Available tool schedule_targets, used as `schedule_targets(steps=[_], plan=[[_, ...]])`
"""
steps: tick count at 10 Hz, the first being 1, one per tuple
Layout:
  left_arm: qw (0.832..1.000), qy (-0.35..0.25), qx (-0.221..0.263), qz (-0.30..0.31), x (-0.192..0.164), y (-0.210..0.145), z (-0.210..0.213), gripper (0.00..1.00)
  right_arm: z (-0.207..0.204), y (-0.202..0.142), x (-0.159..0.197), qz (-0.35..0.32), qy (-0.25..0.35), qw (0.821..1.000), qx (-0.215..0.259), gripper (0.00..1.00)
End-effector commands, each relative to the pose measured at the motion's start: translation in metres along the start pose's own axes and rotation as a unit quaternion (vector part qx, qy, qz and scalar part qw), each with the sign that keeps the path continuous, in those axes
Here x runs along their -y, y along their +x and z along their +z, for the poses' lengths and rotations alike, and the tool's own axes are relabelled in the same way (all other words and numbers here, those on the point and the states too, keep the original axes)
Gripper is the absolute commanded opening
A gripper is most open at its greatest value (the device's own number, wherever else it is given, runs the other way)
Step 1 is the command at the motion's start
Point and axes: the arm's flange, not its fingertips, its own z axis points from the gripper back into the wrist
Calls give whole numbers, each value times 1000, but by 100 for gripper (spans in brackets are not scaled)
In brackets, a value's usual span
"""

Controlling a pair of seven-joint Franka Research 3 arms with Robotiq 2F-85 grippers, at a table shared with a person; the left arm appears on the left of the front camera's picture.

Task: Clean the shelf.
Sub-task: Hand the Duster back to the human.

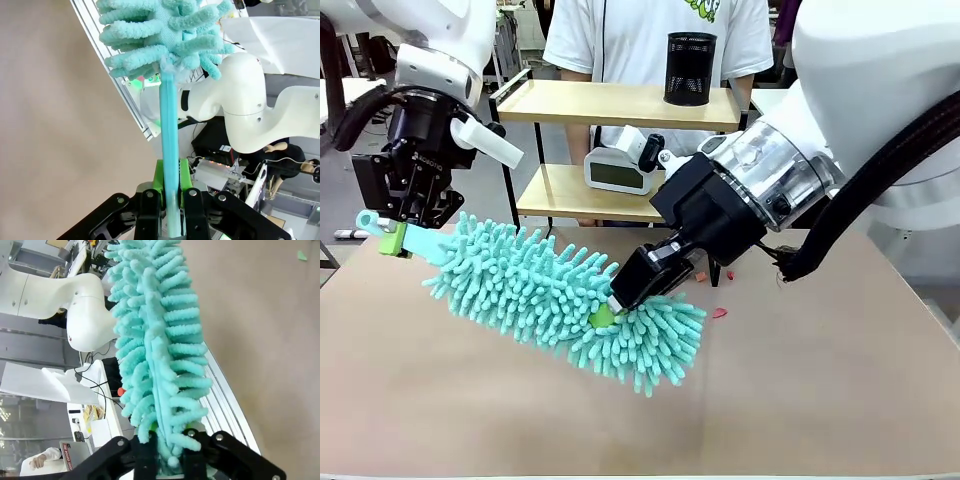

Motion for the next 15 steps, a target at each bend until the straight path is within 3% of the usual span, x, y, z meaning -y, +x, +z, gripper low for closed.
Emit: schedule_targets(steps=[1, 3, 4, 5, 6, 7, 9, 10, 12, 13, 14, 15], plan=[[1000, -9, -1, 4, 3, 0, 2, 13, 0, 0, 2, -1, 1, 1000, -6, 0], [1000, -6, -2, 5, 3, 0, 2, 13, 1, -1, 2, 2, 11, 1000, -8, 0], [1000, -7, -1, 7, 4, 0, 3, 70, 3, -2, 2, 3, 13, 1000, -6, 0], [1000, 6, 10, 11, 9, -4, 4, 70, 5, -4, 2, 5, 17, 1000, -6, 0], [1000, 15, 22, 13, 15, -11, 4, 100, 8, -6, 3, 3, 20, 1000, -5, 0], [999, 25, 34, 14, 21, -17, 4, 72, 11, -8, 6, -1, 20, 1000, -2, 0], [992, 59, 105, 34, 39, -51, 2, 100, 25, -15, 8, 5, 36, 999, 1, 0], [986, 78, 142, 48, 49, -71, 0, 100, 39, -21, 9, 6, 46, 999, 4, 0], [929, 156, 318, 109, 96, -152, -23, 100, 120, -60, 6, 13, 57, 997, 49, 0], [878, 204, 416, 124, 121, -186, -44, 100, 166, -84, 3, 4, 58, 995, 87, 0], [802, 252, 529, 116, 137, -219, -73, 100, 221, -117, 6, -27, 54, 984, 165, 0], [755, 267, 584, 134, 136, -233, -85, 100, 249, -139, 10, -34, 78, 969, 232, 0]])
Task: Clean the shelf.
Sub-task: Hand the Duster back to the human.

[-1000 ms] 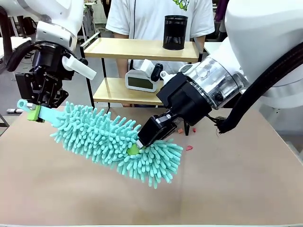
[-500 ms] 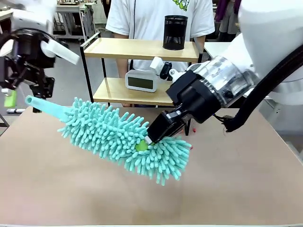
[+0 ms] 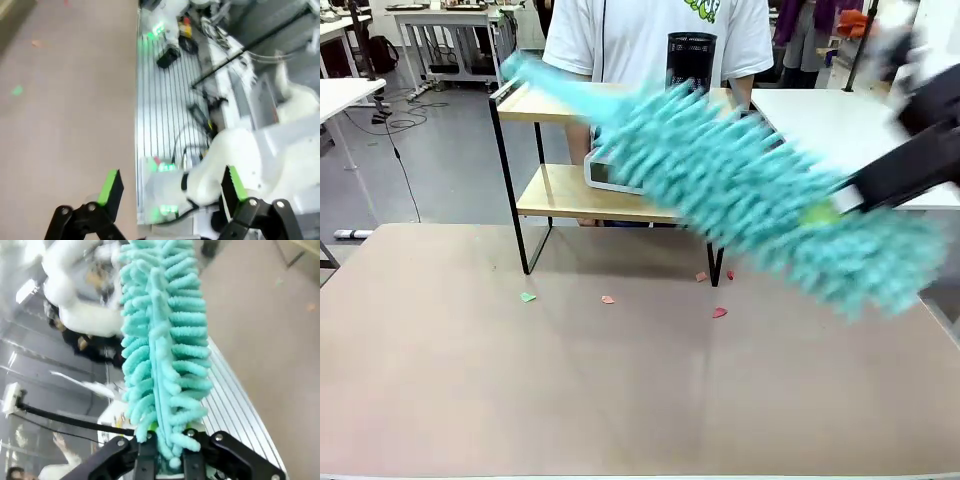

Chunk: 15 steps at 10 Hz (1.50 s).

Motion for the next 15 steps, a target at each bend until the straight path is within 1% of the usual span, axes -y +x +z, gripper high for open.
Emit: schedule_targets(steps=[1, 2, 3, 4, 5, 6, 8, 9, 10, 11, 12, 15], plan=[[961, 106, 253, -36, -17, -9, -17, 100, 67, -29, 17, -60, 2, 987, 150, 0], [923, 147, 352, -42, -33, -17, -10, 100, 99, -50, 41, -91, 43, 969, 225, 0], [889, 164, 428, -13, -47, -17, -3, 100, 115, -68, 63, -130, 56, 954, 264, 0], [874, 162, 459, -3, -63, -9, 1, 100, 122, -84, 85, -182, 52, 936, 296, 4], [965, 69, 251, 22, -33, -42, 6, 100, 123, -97, 108, -231, 42, 923, 306, 4], [965, 69, 251, 22, -33, -42, 6, 100, 119, -109, 134, -277, 39, 914, 295, 4], [965, 69, 251, 22, -33, -42, 6, 100, 98, -118, 170, -331, 48, 909, 248, 4], [965, 69, 251, 22, -33, -42, 6, 100, 89, -122, 188, -353, 53, 901, 247, 4], [965, 69, 251, 22, -33, -42, 6, 100, 79, -125, 201, -368, 57, 896, 240, 4], [965, 69, 251, 22, -33, -42, 6, 100, 69, -127, 212, -391, 32, 888, 240, 4], [965, 69, 251, 22, -33, -42, 6, 100, 152, -91, 213, -368, 57, 897, 238, 4], [965, 69, 251, 22, -33, -42, 6, 100, 152, -91, 213, -368, 57, 897, 238, 4]])
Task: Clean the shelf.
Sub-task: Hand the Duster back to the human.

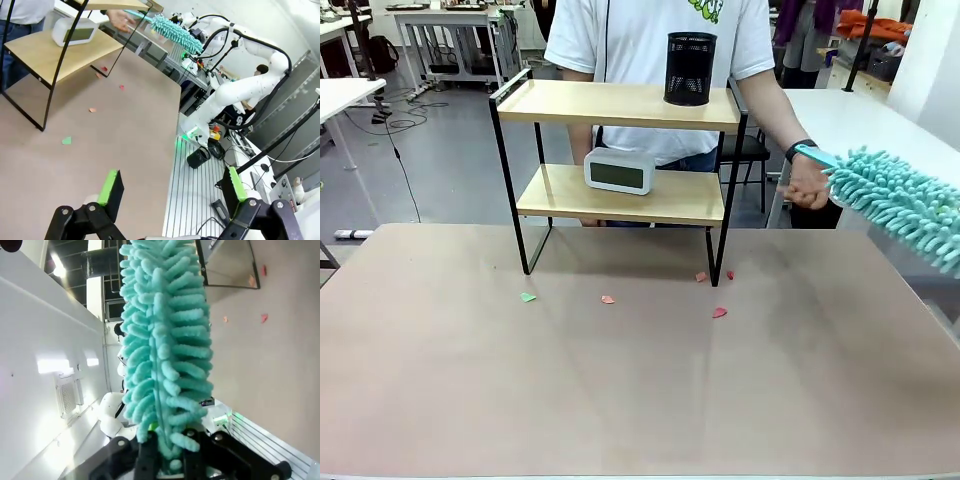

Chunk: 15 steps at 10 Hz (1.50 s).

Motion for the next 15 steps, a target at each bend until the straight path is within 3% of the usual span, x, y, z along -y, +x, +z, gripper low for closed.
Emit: schedule_targets(steps=[1, 11, 12, 13, 14, 15], plan=[[1000, -2, -2, -11, 1, -1, 3, 100, 3, -4, -5, 4, 9, 1000, 0, 4], [1000, -2, -2, -11, 1, -1, 3, 100, 3, -4, -5, 4, 9, 1000, 0, 4], [1000, -2, -2, -11, 1, -1, 3, 100, 1, -1, -2, 4, 0, 1000, 1, 64], [1000, -2, -2, -11, 1, -1, 3, 100, 3, -2, -2, 10, 0, 1000, -2, 73], [1000, -2, -2, -11, 1, -1, 3, 100, 6, -3, -1, 10, -2, 1000, 0, 100], [1000, -2, -2, -11, 1, -1, 3, 100, 8, -4, -1, 11, 1, 1000, 0, 100]])
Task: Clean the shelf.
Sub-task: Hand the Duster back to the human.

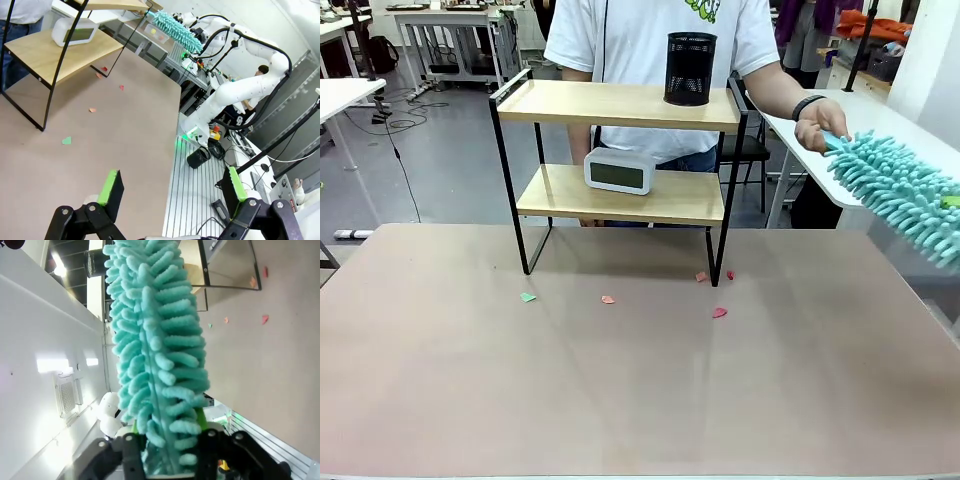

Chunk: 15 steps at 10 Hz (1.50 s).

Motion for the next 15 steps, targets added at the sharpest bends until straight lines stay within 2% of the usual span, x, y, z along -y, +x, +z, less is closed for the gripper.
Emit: schedule_targets(steps=[1, 2, 3, 9, 15], plan=[[1000, -2, -2, -10, 1, -1, 3, 100, 9, -4, 0, 9, 4, 1000, 2, 100], [1000, -2, -2, -10, 1, -1, 3, 100, 11, -4, -1, 10, 9, 1000, 3, 97], [1000, -2, -2, -10, 1, -1, 3, 100, 13, -5, -3, 11, 16, 1000, 4, 100], [1000, -2, -2, -10, 1, -1, 3, 100, 12, -6, -4, 12, 16, 1000, -5, 100], [1000, -2, -2, -10, 1, -1, 3, 100, 8, -3, -1, 1, 10, 1000, 4, 100]])
